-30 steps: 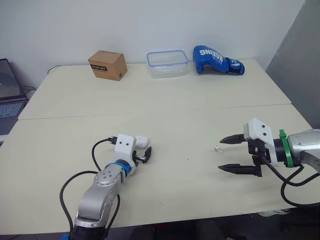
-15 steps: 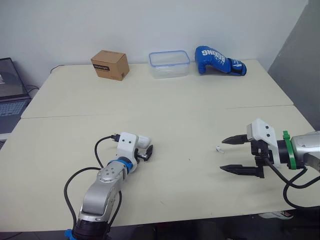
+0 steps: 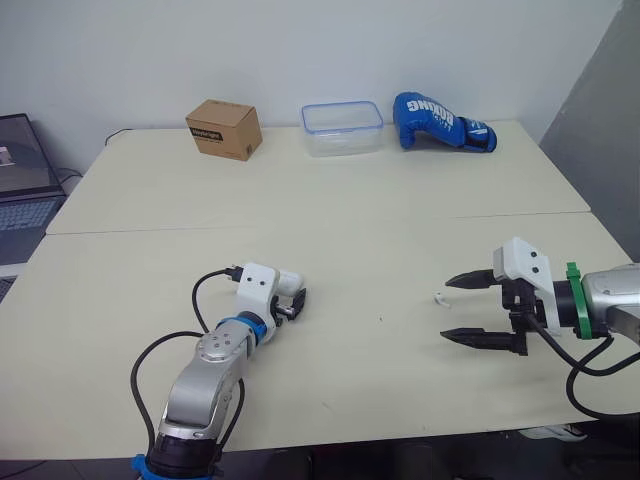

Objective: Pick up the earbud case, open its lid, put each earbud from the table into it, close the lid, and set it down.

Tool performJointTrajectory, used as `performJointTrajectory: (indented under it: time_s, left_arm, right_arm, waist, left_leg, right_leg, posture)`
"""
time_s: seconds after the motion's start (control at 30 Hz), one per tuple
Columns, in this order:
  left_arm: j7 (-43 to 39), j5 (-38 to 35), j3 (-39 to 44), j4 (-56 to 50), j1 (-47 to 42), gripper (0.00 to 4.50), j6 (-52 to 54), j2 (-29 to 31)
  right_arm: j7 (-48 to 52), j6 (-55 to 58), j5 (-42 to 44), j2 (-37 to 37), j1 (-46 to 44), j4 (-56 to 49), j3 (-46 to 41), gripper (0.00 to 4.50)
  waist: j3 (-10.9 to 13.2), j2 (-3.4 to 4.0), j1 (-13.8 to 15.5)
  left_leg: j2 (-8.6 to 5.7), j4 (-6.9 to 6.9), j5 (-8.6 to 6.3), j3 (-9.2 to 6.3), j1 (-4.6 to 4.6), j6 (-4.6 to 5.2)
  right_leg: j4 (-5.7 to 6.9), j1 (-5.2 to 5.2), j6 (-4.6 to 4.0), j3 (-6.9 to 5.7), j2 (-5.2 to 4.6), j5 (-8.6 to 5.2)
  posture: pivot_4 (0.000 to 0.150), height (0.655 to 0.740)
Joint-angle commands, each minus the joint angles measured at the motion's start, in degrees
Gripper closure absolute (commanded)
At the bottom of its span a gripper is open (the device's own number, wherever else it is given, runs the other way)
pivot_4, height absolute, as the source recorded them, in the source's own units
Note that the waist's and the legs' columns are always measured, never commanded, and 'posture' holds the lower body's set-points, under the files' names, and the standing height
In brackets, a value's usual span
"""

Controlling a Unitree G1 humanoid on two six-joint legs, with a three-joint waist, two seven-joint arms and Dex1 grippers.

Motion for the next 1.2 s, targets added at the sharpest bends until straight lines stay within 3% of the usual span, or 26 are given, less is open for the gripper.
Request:
performJointTrajectory:
  time_s: [0.03,0.4,0.83,0.93,1.2]
  left_arm:
    - [-0.68,0.36,-0.66,1.09,0.43,1.72,-0.09,-0.19]
    - [-2.48,1.69,-0.81,0.29,1.56,1.74,-3.64,1.9]
    - [-19.8,3.32,1.96,-0.33,-2.99,1.74,-30.74,18.21]
    - [-23.13,2.84,1.82,0.41,-6.31,1.74,-34.46,19.9]
    - [-31.23,3.52,-0.81,1.8,-14.26,1.74,-43.04,21.89]
  right_arm:
    - [0.04,-0.27,0.4,-0.71,-0.27,-1.56,-1.89,0.0]
    - [0.08,0.86,1.76,-0.3,-1.43,-1.88,-1.88,0.0]
    - [-7.75,22.7,14.33,12.4,-23.13,10.8,1.89,0.0]
    - [-8.73,27.97,16.8,14.09,-25.65,12.94,2.03,0.0]
    - [-13.54,39.68,20.66,20.81,-34.21,20.59,0.97,0.0]
  waist:
    - [0.0,0.0,0.0]
    - [0.0,0.0,-0.01]
    - [0.12,0.02,0.04]
    - [0.12,0.02,0.11]
    - [0.12,0.03,-0.36]
  left_leg:
    - [0.0,0.0,0.0,0.0,0.0,0.0]
    - [0.0,0.0,0.0,0.0,0.0,0.0]
    - [0.01,-0.04,0.04,-0.03,-0.32,-0.08]
    - [-0.03,0.02,0.13,-0.03,-0.91,-0.23]
    - [-0.02,0.02,0.14,0.01,-1.3,-0.24]
  right_leg:
    - [0.0,0.0,0.0,0.0,0.0,0.0]
    - [0.0,0.0,0.01,0.0,0.0,0.0]
    - [-0.07,-0.32,-0.03,-0.03,-0.01,0.01]
    - [0.03,-0.99,-0.04,-0.02,-0.04,0.04]
    - [0.01,-1.38,-0.04,-0.05,-0.04,0.05]
  posture:
    - [0.15,0.74]
    - [0.15,0.74]
    - [0.15,0.74]
    - [0.15,0.74]
    - [0.15,0.74]
